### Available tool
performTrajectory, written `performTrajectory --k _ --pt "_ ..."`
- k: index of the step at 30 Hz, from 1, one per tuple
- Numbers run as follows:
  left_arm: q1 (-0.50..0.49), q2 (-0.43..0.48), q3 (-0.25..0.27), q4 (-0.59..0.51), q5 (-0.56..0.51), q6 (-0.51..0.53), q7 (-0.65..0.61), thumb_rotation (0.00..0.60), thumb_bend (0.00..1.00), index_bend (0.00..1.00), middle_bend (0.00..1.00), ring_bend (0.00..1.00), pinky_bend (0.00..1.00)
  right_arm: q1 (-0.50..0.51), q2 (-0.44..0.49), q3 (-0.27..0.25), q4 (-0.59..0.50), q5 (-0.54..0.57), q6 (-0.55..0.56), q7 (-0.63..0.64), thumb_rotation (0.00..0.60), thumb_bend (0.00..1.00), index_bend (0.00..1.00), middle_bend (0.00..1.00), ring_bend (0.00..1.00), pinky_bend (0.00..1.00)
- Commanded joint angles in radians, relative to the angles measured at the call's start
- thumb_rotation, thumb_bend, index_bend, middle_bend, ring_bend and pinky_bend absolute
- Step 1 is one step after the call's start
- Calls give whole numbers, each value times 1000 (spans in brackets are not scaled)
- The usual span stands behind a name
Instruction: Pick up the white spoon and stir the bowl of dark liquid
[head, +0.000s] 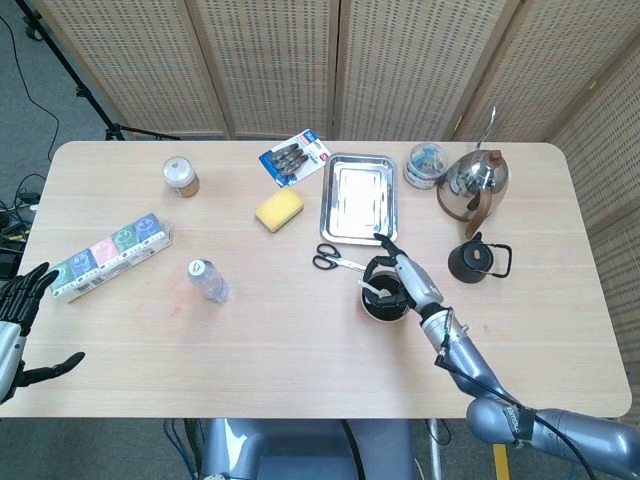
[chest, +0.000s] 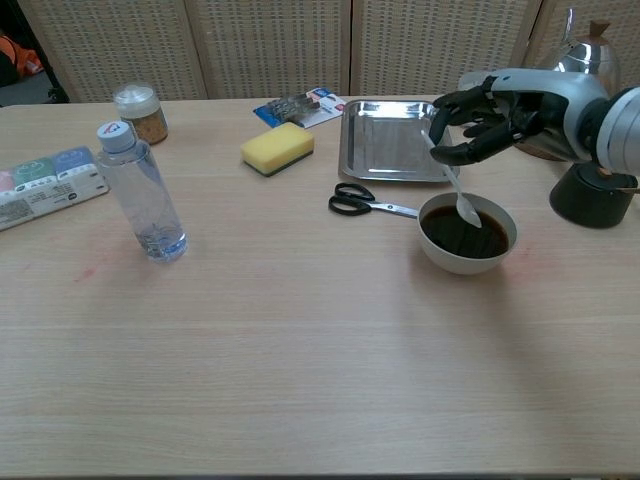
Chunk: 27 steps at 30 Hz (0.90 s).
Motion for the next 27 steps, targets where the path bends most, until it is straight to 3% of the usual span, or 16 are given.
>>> performTrajectory --k 1,27 --pt "1 2 -2 2 -4 2 -7 600 0 0 0 0 0 4 -17 -8 16 9 1 -8 600 517 561 0 0 0" --pt "-5 5 -6 3 -15 -11 -11 600 0 0 0 0 0 24 -105 0 152 47 -51 -6 600 517 568 0 0 0"
